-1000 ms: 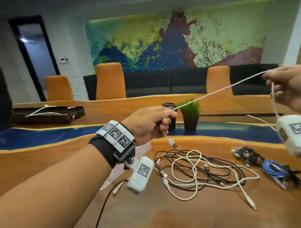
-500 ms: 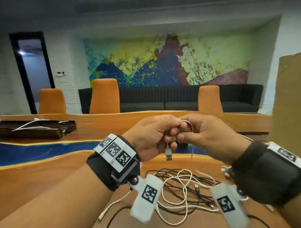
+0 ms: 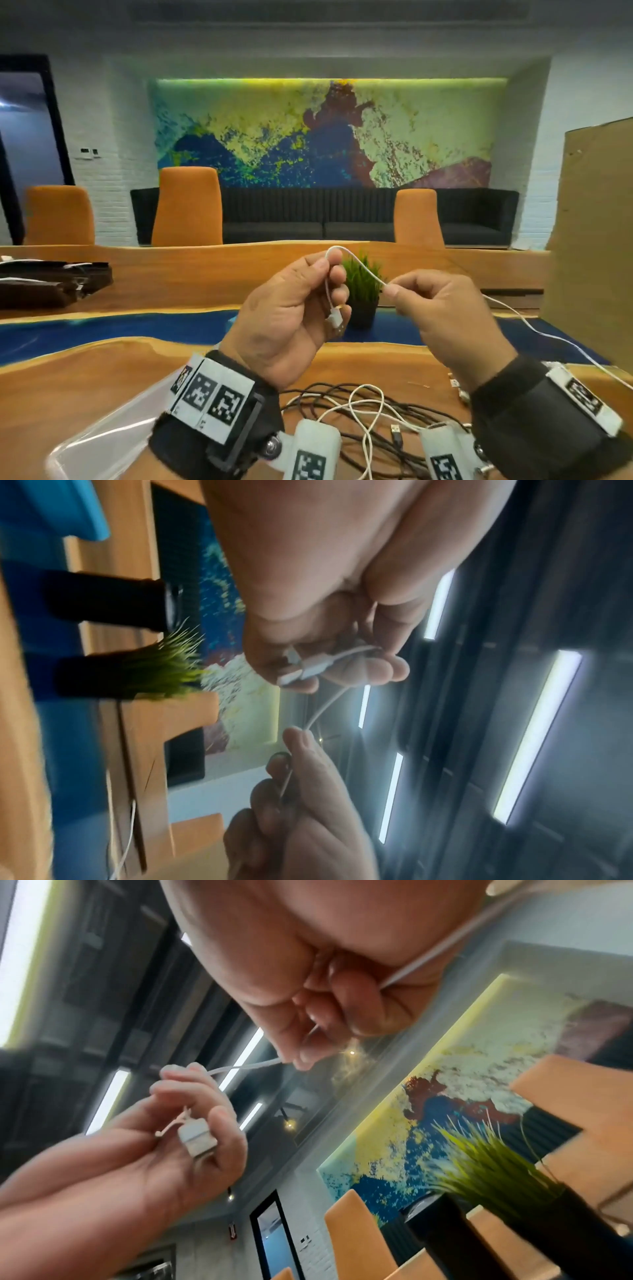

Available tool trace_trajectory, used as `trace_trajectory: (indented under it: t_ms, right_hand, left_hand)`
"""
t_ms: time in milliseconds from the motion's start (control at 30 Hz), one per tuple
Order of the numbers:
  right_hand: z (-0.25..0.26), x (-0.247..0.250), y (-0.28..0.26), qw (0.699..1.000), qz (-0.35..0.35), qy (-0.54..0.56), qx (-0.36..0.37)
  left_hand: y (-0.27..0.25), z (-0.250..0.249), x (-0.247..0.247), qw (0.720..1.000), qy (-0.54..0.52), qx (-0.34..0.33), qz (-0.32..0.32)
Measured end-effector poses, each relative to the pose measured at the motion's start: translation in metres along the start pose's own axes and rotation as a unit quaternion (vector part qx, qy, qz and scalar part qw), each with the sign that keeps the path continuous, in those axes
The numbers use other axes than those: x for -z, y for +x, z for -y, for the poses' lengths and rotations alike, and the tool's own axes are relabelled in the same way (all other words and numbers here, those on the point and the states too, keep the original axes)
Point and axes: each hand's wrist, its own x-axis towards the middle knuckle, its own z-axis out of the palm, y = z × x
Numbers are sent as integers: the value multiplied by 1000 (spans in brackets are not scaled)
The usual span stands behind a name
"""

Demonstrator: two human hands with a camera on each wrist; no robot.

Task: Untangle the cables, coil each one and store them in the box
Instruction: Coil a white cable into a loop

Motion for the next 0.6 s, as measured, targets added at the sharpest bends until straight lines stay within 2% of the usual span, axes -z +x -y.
trace_trajectory:
  t_ms: [133, 233, 333, 433, 500, 600]
  right_hand:
    - [3, -1, -5, 982, 127, -112, 84]
    - [11, 3, -5, 965, 155, -154, 143]
    - [12, 7, -4, 958, 154, -173, 171]
    - [10, 7, -1, 960, 150, -146, 184]
    - [10, 9, 3, 960, 116, -138, 212]
    - [6, 15, 13, 968, 29, -107, 226]
  left_hand:
    - [14, 12, 10, 994, 95, -51, -18]
    - [22, 22, 14, 974, 207, -95, -18]
    - [27, 31, 16, 950, 279, -141, -9]
    - [33, 34, 24, 894, 410, -179, 31]
    - [37, 33, 29, 866, 464, -172, 66]
    - [37, 33, 34, 884, 442, -115, 101]
